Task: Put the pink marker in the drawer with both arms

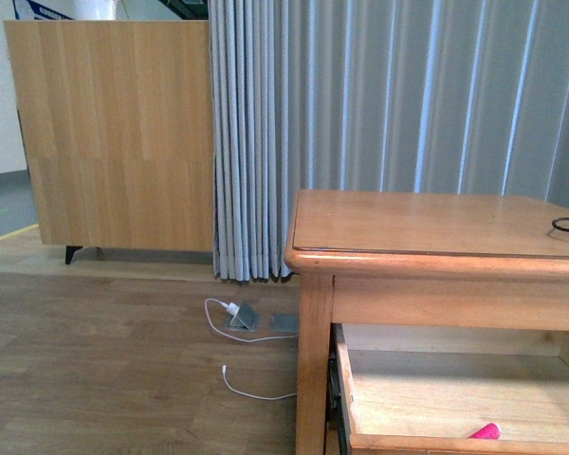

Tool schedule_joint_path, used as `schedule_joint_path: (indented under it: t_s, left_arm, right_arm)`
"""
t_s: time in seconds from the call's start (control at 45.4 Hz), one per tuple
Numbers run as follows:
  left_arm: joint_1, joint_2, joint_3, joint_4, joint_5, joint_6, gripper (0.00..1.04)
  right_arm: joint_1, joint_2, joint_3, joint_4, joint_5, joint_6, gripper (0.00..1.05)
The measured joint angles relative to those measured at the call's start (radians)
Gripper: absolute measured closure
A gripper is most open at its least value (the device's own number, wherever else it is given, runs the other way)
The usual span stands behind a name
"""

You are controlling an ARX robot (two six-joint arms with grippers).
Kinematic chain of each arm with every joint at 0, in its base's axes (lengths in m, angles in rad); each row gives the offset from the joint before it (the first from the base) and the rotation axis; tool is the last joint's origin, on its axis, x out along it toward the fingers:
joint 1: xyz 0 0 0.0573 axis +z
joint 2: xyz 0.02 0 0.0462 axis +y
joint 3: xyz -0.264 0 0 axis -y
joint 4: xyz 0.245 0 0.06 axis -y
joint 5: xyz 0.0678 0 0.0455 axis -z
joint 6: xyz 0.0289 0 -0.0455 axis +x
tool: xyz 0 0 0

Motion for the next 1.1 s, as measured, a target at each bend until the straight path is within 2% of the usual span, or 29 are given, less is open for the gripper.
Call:
schedule_joint_path:
  t_s: [0.176, 0.221, 0.309, 0.397, 0.595, 0.772, 0.904, 1.103]
  left_arm:
    - [0.000, 0.000, 0.000, 0.000, 0.000, 0.000, 0.10]
    - [0.000, 0.000, 0.000, 0.000, 0.000, 0.001, 0.04]
    - [0.000, 0.000, 0.000, 0.000, 0.001, 0.001, 0.07]
    - [0.000, 0.000, 0.000, 0.000, 0.000, 0.001, 0.06]
    - [0.000, 0.000, 0.000, 0.000, 0.000, 0.001, 0.06]
    - [0.001, 0.000, 0.000, 0.000, 0.000, 0.001, 0.06]
    - [0.001, 0.000, 0.000, 0.000, 0.000, 0.001, 0.06]
    - [0.001, 0.000, 0.000, 0.000, 0.000, 0.001, 0.06]
  right_arm:
    - [0.000, 0.000, 0.000, 0.000, -0.001, 0.000, 0.08]
    - [-0.004, 0.009, 0.010, -0.038, -0.028, -0.009, 0.08]
    - [-0.026, 0.055, 0.072, -0.240, -0.108, -0.035, 0.08]
    - [-0.044, 0.129, 0.099, -0.340, -0.131, -0.061, 0.08]
    - [-0.062, 0.433, 0.201, -0.323, -0.204, -0.105, 0.08]
    - [-0.010, 0.699, 0.280, -0.335, -0.237, -0.140, 0.08]
    - [0.068, 0.837, 0.311, -0.269, -0.209, -0.132, 0.08]
    - [0.134, 0.994, 0.352, -0.127, -0.122, -0.086, 0.08]
